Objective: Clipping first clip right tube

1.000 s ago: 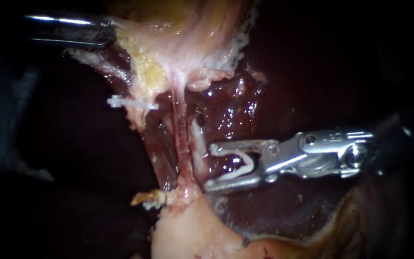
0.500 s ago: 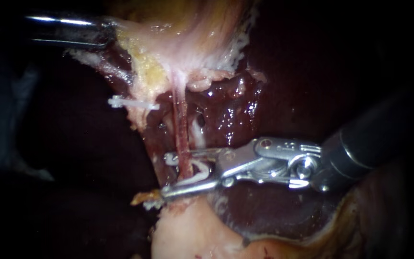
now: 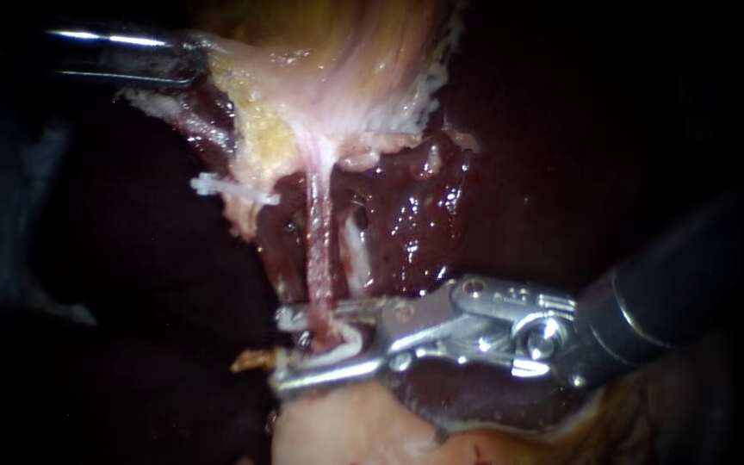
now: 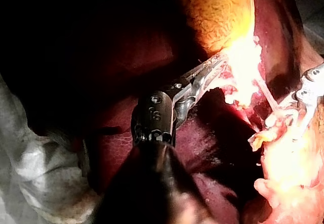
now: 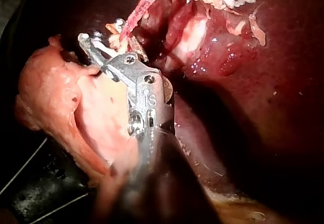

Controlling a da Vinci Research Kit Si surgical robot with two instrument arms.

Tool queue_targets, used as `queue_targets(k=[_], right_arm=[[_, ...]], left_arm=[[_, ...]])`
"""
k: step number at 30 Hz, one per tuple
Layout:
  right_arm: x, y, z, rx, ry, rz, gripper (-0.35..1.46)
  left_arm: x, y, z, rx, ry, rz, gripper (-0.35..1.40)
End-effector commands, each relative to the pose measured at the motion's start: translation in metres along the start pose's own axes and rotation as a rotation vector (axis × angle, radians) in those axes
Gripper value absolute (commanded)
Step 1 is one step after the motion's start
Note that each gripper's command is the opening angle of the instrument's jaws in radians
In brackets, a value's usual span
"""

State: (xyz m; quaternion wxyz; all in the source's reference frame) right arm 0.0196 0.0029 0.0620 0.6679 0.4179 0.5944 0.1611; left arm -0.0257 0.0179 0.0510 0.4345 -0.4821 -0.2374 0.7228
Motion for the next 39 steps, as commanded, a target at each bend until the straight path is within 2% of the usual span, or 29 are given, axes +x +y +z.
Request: queue_targets(k=[1,5,10,17,20,24,28,39], right_arm=[[0.0001,-0.0003,0.0001,-0.001,0.003,0.001,0.44],[0.0005,-0.0005,0.0003,-0.004,0.008,0.008,0.42],[0.0005,0.0003,0.0,-0.018,0.014,0.05,0.31],[0.0003,0.0012,-0.0007,-0.021,0.015,0.145,-0.08],[0.0002,0.0013,-0.0009,-0.021,0.016,0.216,-0.35],[-0.0002,0.0015,-0.0012,-0.019,0.017,0.238,-0.35],[-0.0004,0.0015,-0.0012,-0.03,-0.008,0.237,-0.35],[-0.0005,0.0016,-0.0013,-0.03,-0.008,0.236,-0.35]], left_arm=[[0.0,0.0,0.0,0.0,0.0,0.0,-0.35],[0.0,0.0,0.0,-0.001,0.0,0.0,-0.35],[0.0,-0.0001,0.0,0.0,0.0,0.0,-0.35],[0.0,-0.0001,0.0001,0.0,0.0,0.0,-0.35],[0.0,-0.0001,0.0001,0.0,0.0,0.0,-0.35],[0.0,-0.0001,0.0001,0.0,0.0,0.0,-0.35],[0.0,-0.0001,0.0001,0.0,0.0,0.0,-0.35],[0.0001,-0.0002,0.0002,0.0,0.0,0.0,-0.35]])
